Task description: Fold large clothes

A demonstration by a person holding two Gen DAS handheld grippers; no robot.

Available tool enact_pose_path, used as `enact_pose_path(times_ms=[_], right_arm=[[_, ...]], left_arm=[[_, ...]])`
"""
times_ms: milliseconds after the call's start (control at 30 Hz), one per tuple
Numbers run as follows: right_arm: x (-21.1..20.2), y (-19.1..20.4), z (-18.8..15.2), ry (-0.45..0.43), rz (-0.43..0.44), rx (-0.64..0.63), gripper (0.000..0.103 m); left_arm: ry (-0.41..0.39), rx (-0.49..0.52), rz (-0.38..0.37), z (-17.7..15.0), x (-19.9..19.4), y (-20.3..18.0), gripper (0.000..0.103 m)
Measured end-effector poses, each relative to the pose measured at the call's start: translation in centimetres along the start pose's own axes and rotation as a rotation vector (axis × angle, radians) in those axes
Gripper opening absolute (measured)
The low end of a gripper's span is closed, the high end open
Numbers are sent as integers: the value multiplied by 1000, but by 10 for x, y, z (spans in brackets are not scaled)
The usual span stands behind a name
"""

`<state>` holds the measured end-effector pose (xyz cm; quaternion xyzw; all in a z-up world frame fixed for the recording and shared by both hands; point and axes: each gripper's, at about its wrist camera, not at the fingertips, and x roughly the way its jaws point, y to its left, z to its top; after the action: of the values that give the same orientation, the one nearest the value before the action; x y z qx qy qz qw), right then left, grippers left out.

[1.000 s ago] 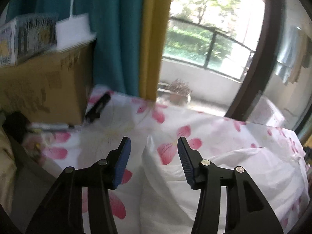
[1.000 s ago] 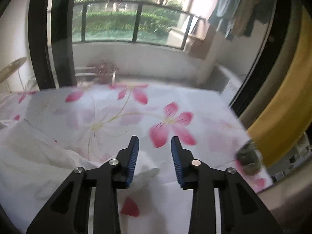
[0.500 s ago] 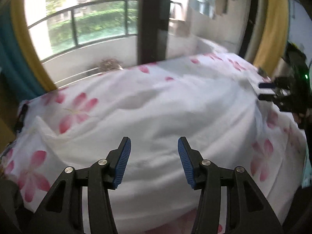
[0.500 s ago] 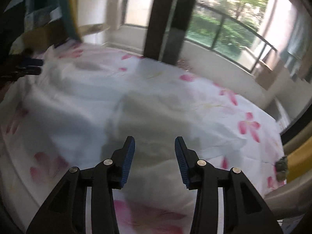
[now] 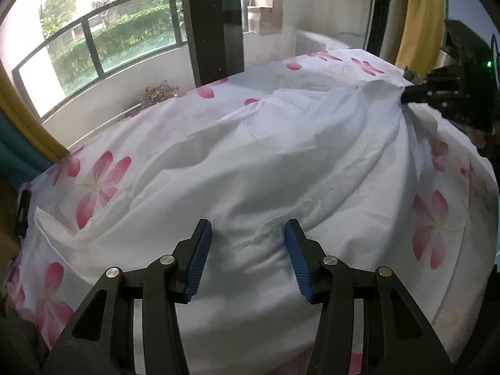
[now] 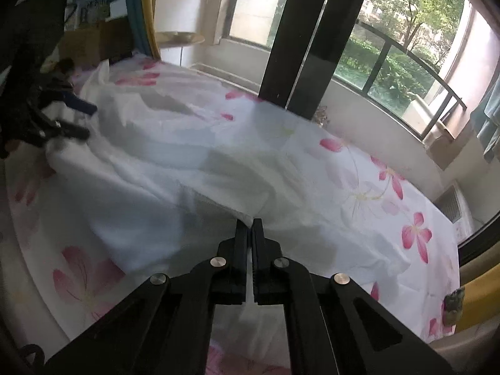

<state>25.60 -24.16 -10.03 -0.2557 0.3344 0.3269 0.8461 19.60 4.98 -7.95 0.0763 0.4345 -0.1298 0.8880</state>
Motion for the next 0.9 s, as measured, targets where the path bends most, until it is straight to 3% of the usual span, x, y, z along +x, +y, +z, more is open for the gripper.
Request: enact_pose_path(times_ms=[267, 367, 567, 767, 833, 867, 900], right_arm=[[9, -33, 46, -62, -82, 15, 1], [23, -46, 58, -65, -87, 39, 1], [66, -61, 70, -27, -73, 103, 1], [102, -76, 63, 34, -93, 192, 2], [108, -80, 60, 45, -106, 214, 6], [111, -83, 59, 54, -127, 225, 13], [113, -87, 58, 60, -145, 233, 28]], left_arm=[[-12, 28, 49, 23, 12, 15, 52], [17, 4, 32, 34, 26, 25, 52], [71, -18, 62, 55, 55, 43, 52], [78, -67, 173, 70, 80, 78, 52], [76, -110, 215, 72, 86, 95, 52], [73, -126, 218, 72, 86, 101, 52], [62, -148, 224, 73, 83, 108, 52]])
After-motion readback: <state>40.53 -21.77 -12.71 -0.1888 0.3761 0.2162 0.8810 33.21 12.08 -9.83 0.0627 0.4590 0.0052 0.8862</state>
